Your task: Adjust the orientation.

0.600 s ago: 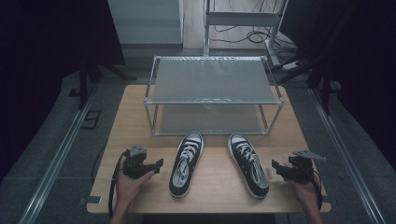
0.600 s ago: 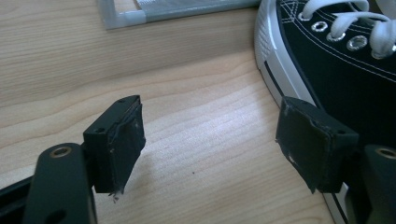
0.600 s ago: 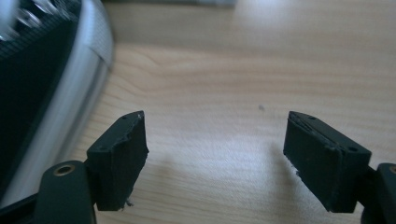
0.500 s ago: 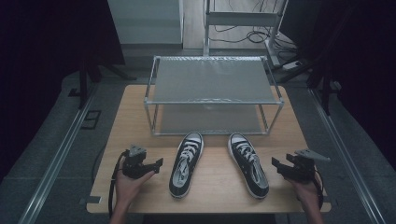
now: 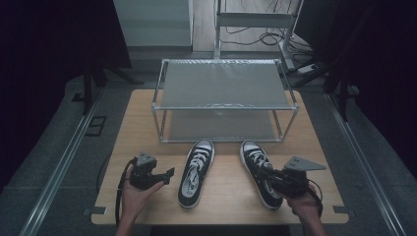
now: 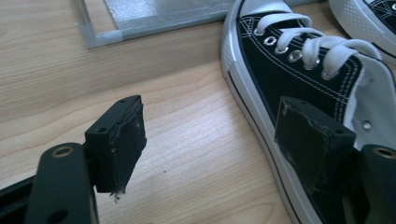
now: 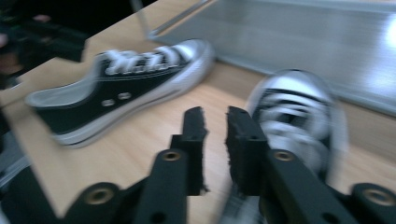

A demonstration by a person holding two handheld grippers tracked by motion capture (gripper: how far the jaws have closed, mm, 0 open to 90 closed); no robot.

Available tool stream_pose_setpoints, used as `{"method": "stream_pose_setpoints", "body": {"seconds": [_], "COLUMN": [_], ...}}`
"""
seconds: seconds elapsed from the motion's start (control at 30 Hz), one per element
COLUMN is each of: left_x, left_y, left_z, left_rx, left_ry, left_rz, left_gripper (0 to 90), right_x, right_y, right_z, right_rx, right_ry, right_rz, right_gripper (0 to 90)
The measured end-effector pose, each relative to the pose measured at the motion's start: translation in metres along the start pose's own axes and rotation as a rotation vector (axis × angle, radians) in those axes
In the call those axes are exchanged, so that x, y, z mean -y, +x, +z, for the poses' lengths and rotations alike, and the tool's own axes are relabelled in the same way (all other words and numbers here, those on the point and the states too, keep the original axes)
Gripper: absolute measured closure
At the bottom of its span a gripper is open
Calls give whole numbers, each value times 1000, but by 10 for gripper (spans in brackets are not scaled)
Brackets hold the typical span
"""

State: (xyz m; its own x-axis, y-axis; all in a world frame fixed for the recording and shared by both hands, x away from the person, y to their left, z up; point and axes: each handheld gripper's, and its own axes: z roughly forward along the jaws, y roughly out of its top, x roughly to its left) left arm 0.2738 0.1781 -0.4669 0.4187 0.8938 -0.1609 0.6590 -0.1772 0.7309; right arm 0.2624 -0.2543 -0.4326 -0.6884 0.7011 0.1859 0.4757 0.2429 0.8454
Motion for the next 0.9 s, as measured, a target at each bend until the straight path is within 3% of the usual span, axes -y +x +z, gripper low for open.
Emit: {"method": "stream_pose_setpoints", "body": {"seconds": [0.07, 0.2, 0.23, 0.3, 0.33, 0.43, 0.53, 0.57, 0.6, 0.67, 0.83, 0.9], "left_x": [-1, -2, -2, -3, -3, -3, -3, -3, -3, -2, -1, -1], "left_y": [-1, -2, -2, -1, -1, -1, -1, -1, -1, 1, 8, 10], "left_z": [-1, -4, -7, -8, -9, -10, -10, -10, -10, -12, -15, -17], "left_rx": [5, 12, 10, 12, 18, 21, 27, 30, 30, 30, 23, 20], "left_ry": [3, 1, -4, -7, -7, -1, 1, 3, 3, 2, -4, -6], "left_rz": [4, 14, 14, 14, 12, 10, 12, 13, 13, 17, -3, -10], "left_gripper": [248, 254, 254, 254, 255, 255, 255, 254, 254, 254, 254, 254], "right_x": [-1, -4, -5, -5, -4, -2, 1, 8, 8, 15, 16, 13], "right_y": [5, 34, 46, 52, 67, 80, 88, 93, 93, 100, 104, 106], "right_z": [4, 26, 37, 41, 53, 70, 84, 101, 101, 121, 140, 147], "right_rx": [-13, -78, -108, -112, -136, -164, -180, -197, -197, -207, -217, -253], "right_ry": [8, 47, 76, 85, 124, 157, 187, 218, 218, 258, 278, 275], "right_rz": [-7, -64, -88, -100, -147, -189, -204, -213, -213, -236, -249, -247], "right_gripper": [828, 848, 858, 860, 860, 861, 864, 868, 868, 869, 877, 877]}}
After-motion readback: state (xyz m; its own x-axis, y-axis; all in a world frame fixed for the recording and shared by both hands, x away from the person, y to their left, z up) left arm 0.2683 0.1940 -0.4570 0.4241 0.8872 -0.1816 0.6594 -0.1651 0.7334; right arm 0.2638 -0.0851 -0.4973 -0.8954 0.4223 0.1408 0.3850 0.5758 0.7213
